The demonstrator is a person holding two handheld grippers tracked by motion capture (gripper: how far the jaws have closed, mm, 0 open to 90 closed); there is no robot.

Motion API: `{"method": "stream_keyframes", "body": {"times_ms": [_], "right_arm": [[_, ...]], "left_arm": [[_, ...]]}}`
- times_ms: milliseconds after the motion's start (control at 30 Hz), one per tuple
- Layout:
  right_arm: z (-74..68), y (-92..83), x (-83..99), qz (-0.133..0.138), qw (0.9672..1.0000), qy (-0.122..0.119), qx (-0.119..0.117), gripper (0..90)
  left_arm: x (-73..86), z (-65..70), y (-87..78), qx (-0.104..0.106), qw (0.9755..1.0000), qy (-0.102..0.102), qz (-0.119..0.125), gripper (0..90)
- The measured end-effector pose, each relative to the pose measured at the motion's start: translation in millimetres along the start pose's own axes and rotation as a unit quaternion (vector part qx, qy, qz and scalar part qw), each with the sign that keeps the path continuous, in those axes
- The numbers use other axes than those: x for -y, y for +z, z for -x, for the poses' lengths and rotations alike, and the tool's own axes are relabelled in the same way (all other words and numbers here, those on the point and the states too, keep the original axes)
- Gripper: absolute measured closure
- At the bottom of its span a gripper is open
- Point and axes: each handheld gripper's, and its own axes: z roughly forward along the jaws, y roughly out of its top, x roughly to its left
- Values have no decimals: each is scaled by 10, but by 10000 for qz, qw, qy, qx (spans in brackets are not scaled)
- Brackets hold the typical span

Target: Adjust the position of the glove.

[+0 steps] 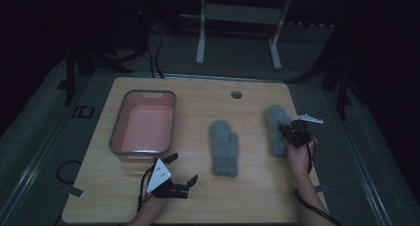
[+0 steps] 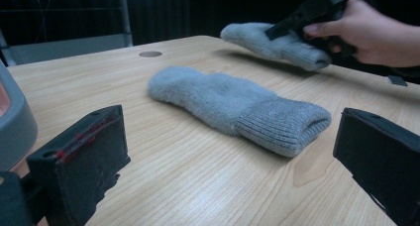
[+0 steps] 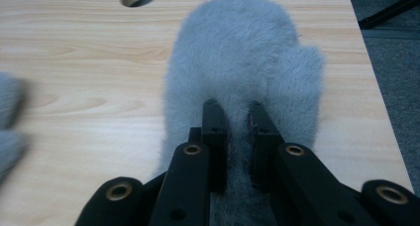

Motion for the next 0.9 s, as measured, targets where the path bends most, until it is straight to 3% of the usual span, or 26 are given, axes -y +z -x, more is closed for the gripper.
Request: {"method": "stream_keyframes", "body": {"times_ms": [200, 400, 667, 767, 900], "right_arm": [[-195, -326, 110, 33, 9997, 62, -221, 819], [-330, -488, 295, -53, 9993, 81, -348, 819], [-330, -343, 484, -333, 9994, 15, -92, 814], [-322, -260, 526, -465, 9988, -9, -140, 794], [-335, -261, 503, -525, 9983, -108, -207, 621]], "left_arm": [[0, 1, -1, 2, 10000, 14, -3, 7], [0, 2, 0, 1, 10000, 14, -3, 7], [-1, 4, 0, -2, 10000, 32, -12, 7], [-1, 7, 0, 1, 10000, 50, -15, 7], [-1, 5, -1, 2, 10000, 41, -12, 7]]}}
